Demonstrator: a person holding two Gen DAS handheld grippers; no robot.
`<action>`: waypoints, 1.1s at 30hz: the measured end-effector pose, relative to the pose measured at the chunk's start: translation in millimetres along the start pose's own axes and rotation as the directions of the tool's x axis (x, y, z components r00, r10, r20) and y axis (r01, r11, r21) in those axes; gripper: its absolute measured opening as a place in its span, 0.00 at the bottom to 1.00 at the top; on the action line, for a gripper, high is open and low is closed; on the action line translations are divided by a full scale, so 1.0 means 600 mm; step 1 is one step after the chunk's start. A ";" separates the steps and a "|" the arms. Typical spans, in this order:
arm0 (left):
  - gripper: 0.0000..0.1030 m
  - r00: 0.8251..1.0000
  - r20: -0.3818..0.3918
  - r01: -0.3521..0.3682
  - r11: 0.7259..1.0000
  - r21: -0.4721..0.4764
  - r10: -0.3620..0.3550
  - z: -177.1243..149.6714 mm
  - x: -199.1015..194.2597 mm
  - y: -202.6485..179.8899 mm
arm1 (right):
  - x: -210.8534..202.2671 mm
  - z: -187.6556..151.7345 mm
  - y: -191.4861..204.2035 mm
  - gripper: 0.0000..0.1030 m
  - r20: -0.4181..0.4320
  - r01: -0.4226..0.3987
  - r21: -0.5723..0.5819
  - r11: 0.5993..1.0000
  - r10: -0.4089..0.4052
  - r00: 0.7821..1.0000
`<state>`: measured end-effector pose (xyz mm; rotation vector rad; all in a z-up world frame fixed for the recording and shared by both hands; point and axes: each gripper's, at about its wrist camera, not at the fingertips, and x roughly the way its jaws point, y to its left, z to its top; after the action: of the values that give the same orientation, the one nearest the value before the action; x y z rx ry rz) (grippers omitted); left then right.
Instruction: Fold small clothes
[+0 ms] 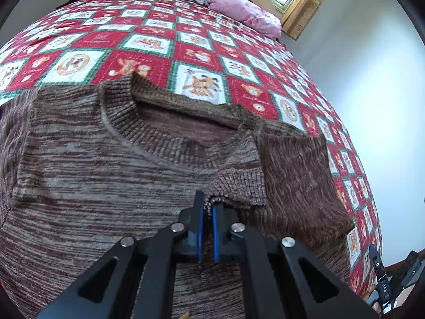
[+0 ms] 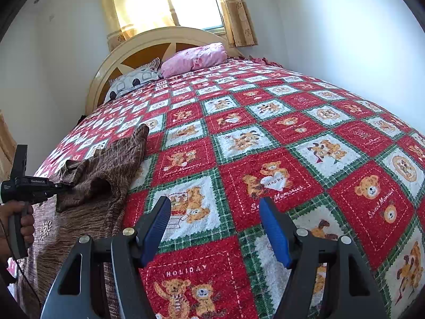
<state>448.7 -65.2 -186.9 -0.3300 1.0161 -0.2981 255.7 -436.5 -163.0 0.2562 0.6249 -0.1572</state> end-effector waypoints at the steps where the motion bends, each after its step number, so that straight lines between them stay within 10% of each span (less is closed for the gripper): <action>1: 0.06 1.000 0.007 -0.014 1.000 -0.004 0.014 0.000 -0.002 0.002 | 0.000 0.000 0.001 0.67 0.000 0.001 -0.002 1.000 -0.001 1.000; 12: 0.59 0.970 0.109 -0.213 0.975 -0.066 0.219 0.019 -0.030 0.054 | 0.004 -0.001 0.001 0.67 -0.011 0.001 -0.002 1.000 -0.001 1.000; 18: 0.74 0.963 0.161 -0.225 0.973 0.046 0.215 -0.019 -0.044 0.007 | -0.010 -0.001 0.010 0.67 0.014 -0.011 -0.025 1.000 0.011 1.000; 24: 0.80 0.920 0.190 -0.384 0.885 0.265 0.342 -0.045 -0.010 -0.036 | -0.005 0.047 0.109 0.67 0.018 -0.048 -0.190 0.981 0.052 0.998; 27: 0.86 0.931 0.165 -0.356 0.906 0.228 0.325 -0.041 -0.009 -0.015 | 0.027 0.063 0.184 0.67 -0.038 -0.105 -0.280 0.954 0.099 0.994; 31: 0.94 0.942 0.147 -0.326 0.925 0.194 0.301 -0.042 -0.007 0.003 | 0.118 0.031 0.259 0.67 -0.165 -0.031 -0.464 0.885 -0.053 0.985; 33: 0.98 0.946 0.143 -0.315 0.933 0.176 0.292 -0.044 -0.007 0.006 | 0.141 0.032 0.232 0.67 -0.167 0.052 -0.403 0.913 -0.130 0.977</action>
<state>424.1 -64.0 -197.8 -0.0069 0.9004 -0.0953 365.0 -314.5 -172.3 -0.1555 0.8449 -0.0927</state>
